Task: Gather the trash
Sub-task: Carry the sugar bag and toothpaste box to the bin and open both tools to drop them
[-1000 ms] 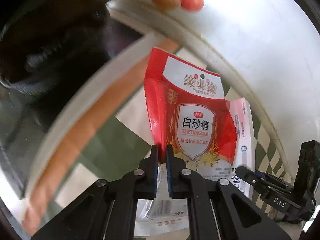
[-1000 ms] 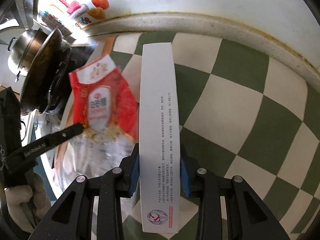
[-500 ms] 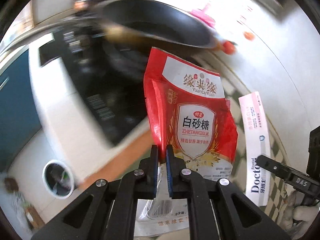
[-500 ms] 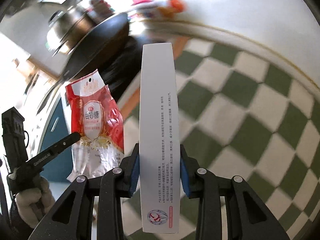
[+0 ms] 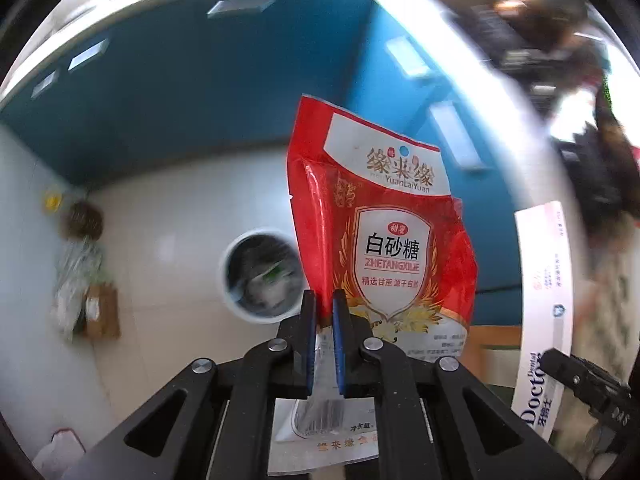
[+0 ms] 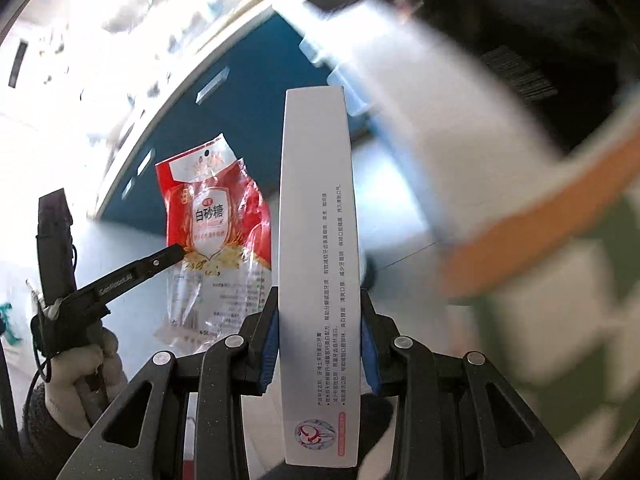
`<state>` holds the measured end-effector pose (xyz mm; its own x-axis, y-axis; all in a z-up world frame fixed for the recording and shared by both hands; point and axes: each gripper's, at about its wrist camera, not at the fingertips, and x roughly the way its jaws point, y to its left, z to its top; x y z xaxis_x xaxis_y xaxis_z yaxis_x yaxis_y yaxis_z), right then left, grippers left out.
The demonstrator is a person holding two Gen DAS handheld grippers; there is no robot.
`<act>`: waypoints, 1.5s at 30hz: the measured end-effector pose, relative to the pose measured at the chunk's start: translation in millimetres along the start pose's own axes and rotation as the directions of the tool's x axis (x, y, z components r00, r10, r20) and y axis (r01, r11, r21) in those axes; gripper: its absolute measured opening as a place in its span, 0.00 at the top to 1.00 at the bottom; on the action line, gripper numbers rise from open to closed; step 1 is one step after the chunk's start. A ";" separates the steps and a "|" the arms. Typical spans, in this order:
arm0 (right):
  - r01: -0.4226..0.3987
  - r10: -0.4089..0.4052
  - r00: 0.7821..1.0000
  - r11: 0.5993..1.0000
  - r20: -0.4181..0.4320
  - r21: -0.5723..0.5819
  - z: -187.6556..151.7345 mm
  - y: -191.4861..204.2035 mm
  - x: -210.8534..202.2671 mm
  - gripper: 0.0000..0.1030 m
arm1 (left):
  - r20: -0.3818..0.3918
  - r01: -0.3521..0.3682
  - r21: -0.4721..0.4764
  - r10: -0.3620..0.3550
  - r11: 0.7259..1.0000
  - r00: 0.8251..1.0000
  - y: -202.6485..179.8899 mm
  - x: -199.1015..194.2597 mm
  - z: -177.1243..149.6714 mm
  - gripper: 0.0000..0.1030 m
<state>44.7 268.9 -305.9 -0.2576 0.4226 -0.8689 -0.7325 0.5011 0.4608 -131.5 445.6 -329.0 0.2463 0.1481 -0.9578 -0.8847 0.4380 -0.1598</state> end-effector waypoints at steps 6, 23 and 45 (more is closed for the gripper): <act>0.025 -0.020 0.990 0.999 -0.139 0.037 3.1 1.0 201.5 0.65 | -0.161 -0.052 -0.083 0.039 0.995 0.986 103.6 174.4 10.2 0.95; 0.113 -0.114 0.866 0.993 -0.487 -0.032 -9.2 -64.7 569.3 0.63 | -0.378 -0.079 -0.080 0.043 0.994 0.925 187.9 458.1 -16.1 0.76; 0.392 -0.448 0.873 0.879 -0.190 -0.273 16.5 -41.5 460.9 0.00 | -0.135 -0.300 -0.058 0.290 0.952 0.947 196.8 344.5 -37.0 0.00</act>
<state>-33.2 455.4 -722.6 -0.0165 0.0009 -0.9999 -0.9165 0.3998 0.0155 -235.4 550.0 -699.2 -0.0770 0.1481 -0.9860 -0.9390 0.3216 0.1216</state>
